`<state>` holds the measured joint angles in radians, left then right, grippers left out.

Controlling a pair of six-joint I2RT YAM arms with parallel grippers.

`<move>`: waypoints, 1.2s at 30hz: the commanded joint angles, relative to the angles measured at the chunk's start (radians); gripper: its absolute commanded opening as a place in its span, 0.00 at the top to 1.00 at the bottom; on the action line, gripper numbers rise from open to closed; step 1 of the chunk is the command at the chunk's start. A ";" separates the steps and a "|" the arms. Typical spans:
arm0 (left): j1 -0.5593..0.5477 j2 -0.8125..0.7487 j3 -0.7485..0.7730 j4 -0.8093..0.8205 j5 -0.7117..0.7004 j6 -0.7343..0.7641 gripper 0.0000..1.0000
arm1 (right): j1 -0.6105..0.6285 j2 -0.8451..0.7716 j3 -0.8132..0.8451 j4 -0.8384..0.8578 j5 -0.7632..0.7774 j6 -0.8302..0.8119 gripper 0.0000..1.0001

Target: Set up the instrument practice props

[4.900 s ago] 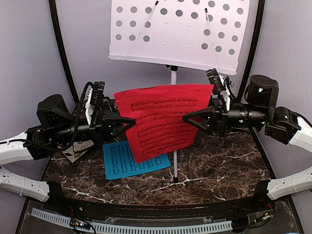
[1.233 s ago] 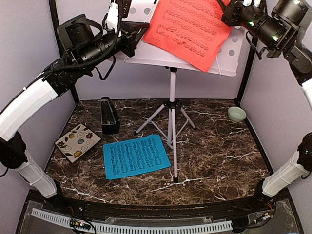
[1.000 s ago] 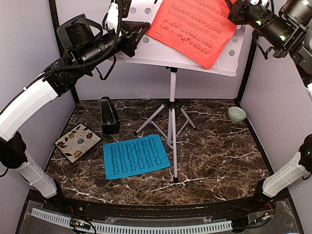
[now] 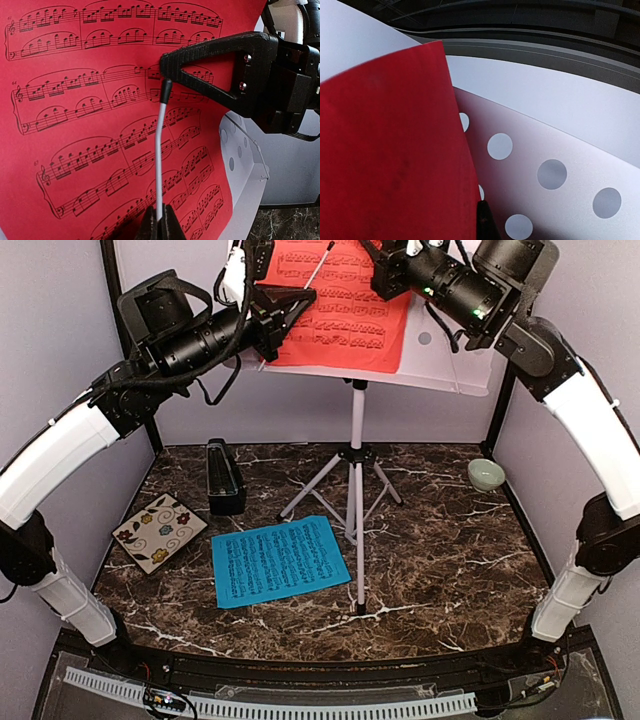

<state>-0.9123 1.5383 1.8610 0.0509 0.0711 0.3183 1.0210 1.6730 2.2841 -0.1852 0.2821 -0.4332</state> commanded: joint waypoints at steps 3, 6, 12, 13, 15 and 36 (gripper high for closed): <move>-0.005 -0.026 0.002 0.061 0.057 0.013 1.00 | 0.007 0.011 0.021 0.088 -0.063 -0.009 1.00; -0.005 -0.024 0.000 0.062 0.064 0.011 1.00 | 0.007 0.021 0.011 0.100 -0.078 -0.004 1.00; -0.005 -0.029 0.000 0.066 0.072 0.010 1.00 | 0.007 0.042 0.035 0.124 -0.097 0.007 1.00; -0.005 -0.031 -0.002 0.066 0.071 0.011 1.00 | 0.007 0.046 0.039 0.127 -0.102 0.008 1.00; -0.005 -0.029 0.002 0.066 0.073 0.011 1.00 | 0.007 0.055 0.047 0.131 -0.117 0.013 1.00; -0.005 -0.034 0.001 0.065 0.068 0.016 1.00 | 0.007 0.080 0.042 0.187 -0.147 0.010 1.00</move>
<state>-0.9123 1.5383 1.8610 0.0509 0.0975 0.3233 1.0222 1.7588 2.3154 -0.0605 0.1345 -0.4248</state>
